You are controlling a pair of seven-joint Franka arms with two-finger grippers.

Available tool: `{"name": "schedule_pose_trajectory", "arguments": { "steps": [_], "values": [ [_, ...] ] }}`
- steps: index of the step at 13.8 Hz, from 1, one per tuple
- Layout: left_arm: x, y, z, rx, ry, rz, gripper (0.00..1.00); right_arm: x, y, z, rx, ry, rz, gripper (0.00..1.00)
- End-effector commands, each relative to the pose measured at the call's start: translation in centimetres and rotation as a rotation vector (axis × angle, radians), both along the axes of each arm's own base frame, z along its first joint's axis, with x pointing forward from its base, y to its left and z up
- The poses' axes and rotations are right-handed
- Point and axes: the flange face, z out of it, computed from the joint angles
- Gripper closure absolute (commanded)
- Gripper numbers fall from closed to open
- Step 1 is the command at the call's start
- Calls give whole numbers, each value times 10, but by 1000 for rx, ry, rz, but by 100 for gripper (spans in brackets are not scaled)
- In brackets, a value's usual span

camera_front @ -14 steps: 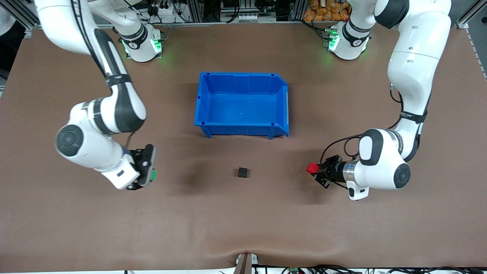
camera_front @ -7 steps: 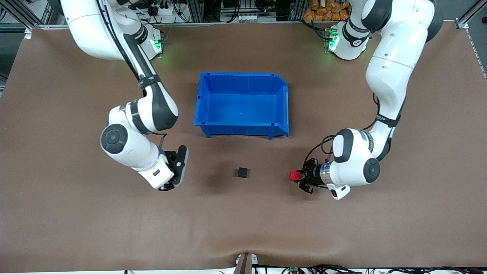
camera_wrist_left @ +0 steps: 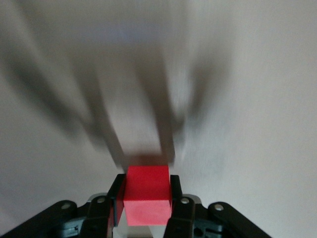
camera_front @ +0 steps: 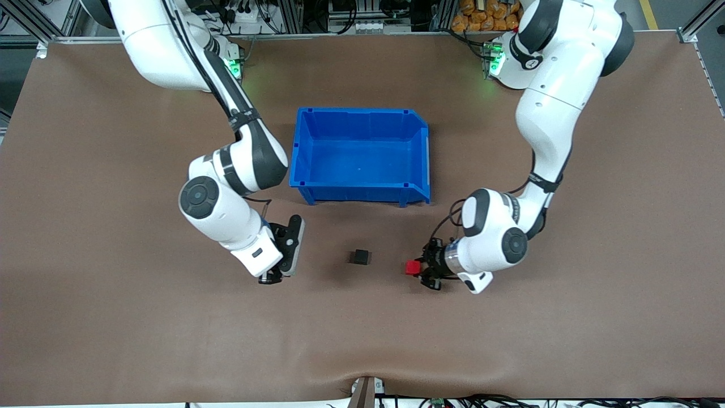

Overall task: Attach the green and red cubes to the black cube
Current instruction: 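Carry the red cube with the left gripper toward the black cube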

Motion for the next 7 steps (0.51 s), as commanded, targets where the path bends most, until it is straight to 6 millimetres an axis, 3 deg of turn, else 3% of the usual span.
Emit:
{"name": "schedule_pose_trajectory", "arguments": {
  "steps": [1,4,7],
  "values": [
    [0,-23,5,-13,-17,37,100,-2,24,-2,21,-4,-18,100],
    [-5,-45,16,-25,-25,52,100,-10,38,-12,23,17,-44,100],
    [-16,-64,11,-9,-39,2,100,-12,46,-24,19,45,-72,100]
  ]
}}
